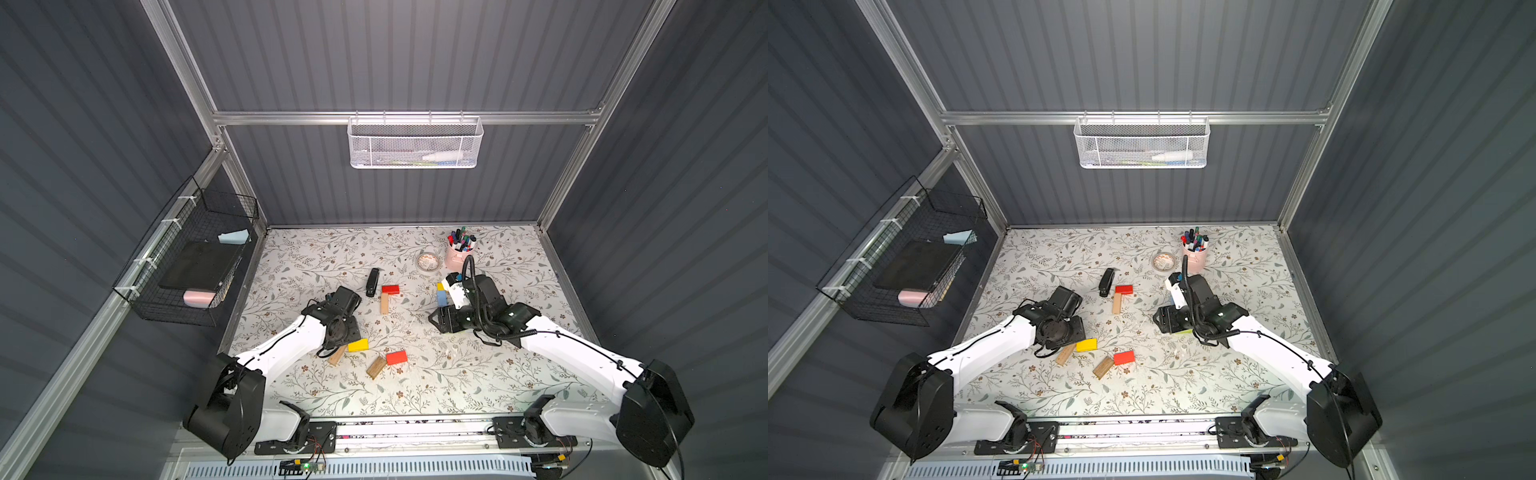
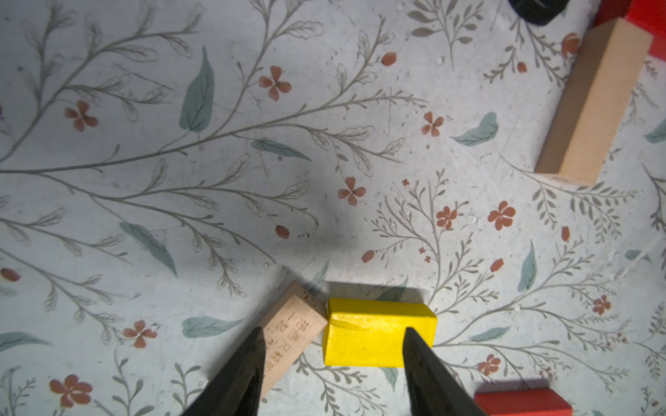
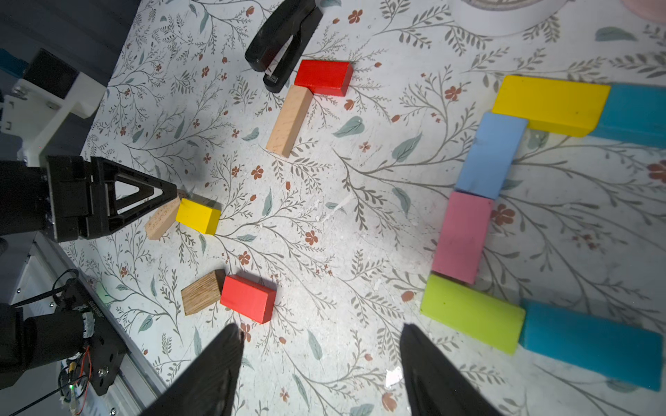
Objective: Assemble the letter c with building blocks
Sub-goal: Pick up the building block from the center of the board.
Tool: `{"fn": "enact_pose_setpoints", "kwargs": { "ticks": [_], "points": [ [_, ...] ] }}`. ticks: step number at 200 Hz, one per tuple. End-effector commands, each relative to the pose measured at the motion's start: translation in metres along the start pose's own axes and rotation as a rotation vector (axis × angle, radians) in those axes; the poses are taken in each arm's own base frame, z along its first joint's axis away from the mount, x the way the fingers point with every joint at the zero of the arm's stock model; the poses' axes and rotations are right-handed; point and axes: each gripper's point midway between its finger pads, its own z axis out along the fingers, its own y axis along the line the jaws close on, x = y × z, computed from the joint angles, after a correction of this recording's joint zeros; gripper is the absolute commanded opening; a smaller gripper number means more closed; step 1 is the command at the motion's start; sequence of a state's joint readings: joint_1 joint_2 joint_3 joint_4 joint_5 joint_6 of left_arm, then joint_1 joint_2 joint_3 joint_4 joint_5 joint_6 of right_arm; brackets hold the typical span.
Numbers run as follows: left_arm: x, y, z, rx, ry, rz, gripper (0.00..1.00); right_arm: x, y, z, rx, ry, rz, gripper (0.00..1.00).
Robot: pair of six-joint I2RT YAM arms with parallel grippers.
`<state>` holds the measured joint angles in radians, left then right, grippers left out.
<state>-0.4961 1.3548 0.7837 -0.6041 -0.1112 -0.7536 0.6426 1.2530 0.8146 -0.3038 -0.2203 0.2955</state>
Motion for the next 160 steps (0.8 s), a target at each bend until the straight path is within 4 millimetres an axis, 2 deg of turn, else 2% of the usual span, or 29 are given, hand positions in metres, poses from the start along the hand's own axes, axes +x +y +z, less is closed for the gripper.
{"fn": "enact_pose_setpoints", "kwargs": {
  "ticks": [1,44,97,105,160],
  "points": [
    [0.005,0.019,-0.002,-0.091,-0.005,-0.055,0.56,0.006,-0.007,0.003,0.012,0.015,0.013,0.72],
    [0.015,0.028,0.007,-0.138,0.039,-0.057,0.54,0.000,-0.008,0.006,0.004,0.027,0.005,0.72],
    [0.026,0.032,0.007,-0.150,0.065,-0.059,0.47,-0.006,-0.014,0.003,0.012,0.009,0.011,0.71],
    [0.029,0.033,0.008,-0.155,0.070,-0.059,0.47,-0.005,-0.009,0.003,-0.025,0.019,0.013,0.72],
    [0.035,0.033,0.007,-0.174,0.078,-0.054,0.44,-0.006,-0.008,0.002,-0.043,0.019,0.025,0.71]
  ]
}}
